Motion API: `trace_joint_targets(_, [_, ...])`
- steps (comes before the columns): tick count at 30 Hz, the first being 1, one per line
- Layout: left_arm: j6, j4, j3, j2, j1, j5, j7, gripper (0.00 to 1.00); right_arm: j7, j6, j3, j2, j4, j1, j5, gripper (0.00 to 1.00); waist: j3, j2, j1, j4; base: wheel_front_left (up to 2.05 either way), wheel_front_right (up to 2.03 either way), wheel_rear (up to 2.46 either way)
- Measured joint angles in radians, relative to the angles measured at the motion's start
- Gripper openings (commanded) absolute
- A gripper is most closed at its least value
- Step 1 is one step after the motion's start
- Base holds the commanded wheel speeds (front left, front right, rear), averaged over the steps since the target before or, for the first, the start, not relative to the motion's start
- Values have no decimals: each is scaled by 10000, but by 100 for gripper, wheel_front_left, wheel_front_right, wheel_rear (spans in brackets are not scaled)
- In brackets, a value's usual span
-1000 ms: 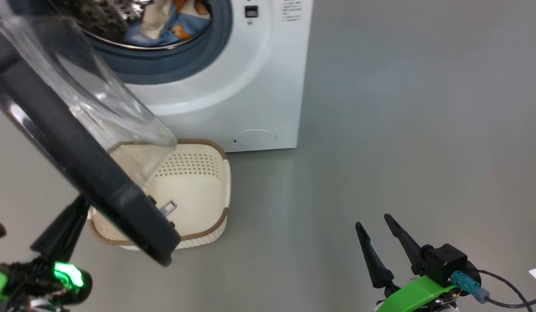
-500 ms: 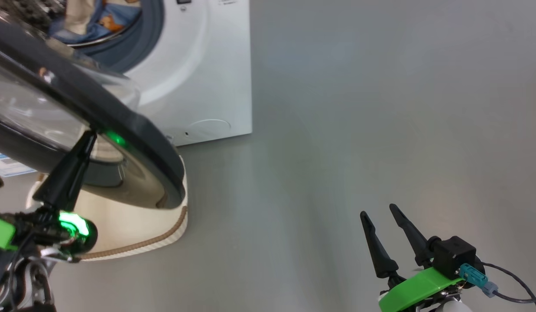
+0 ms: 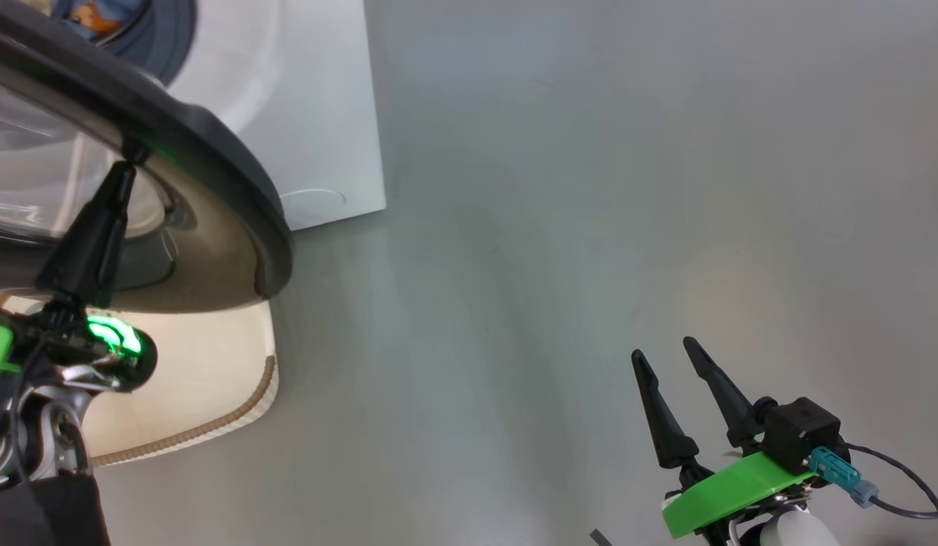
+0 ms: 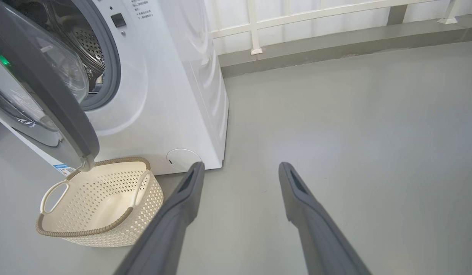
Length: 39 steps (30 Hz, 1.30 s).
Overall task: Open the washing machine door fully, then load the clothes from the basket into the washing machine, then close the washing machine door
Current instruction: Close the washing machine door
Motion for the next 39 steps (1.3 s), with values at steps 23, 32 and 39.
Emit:
trace_joint_targets(23, [2,169,157,-38,1302,-240,-1070,0,0,0,-2,0,222,-48,27,100,-1015,0,-1,275,0,0,0])
trace_joint_targets(32, [2,-81,-63,-29,2496,-483,-1921,0,0,0,13,-2,345,357,61,100,-1740,0,-2,522,0,0,0])
trace_joint_targets(39, [2,-387,-268,-25,3421,-681,-2750,100,0,0,21,0,351,419,61,100,-2099,0,-1,804,0,0,0])
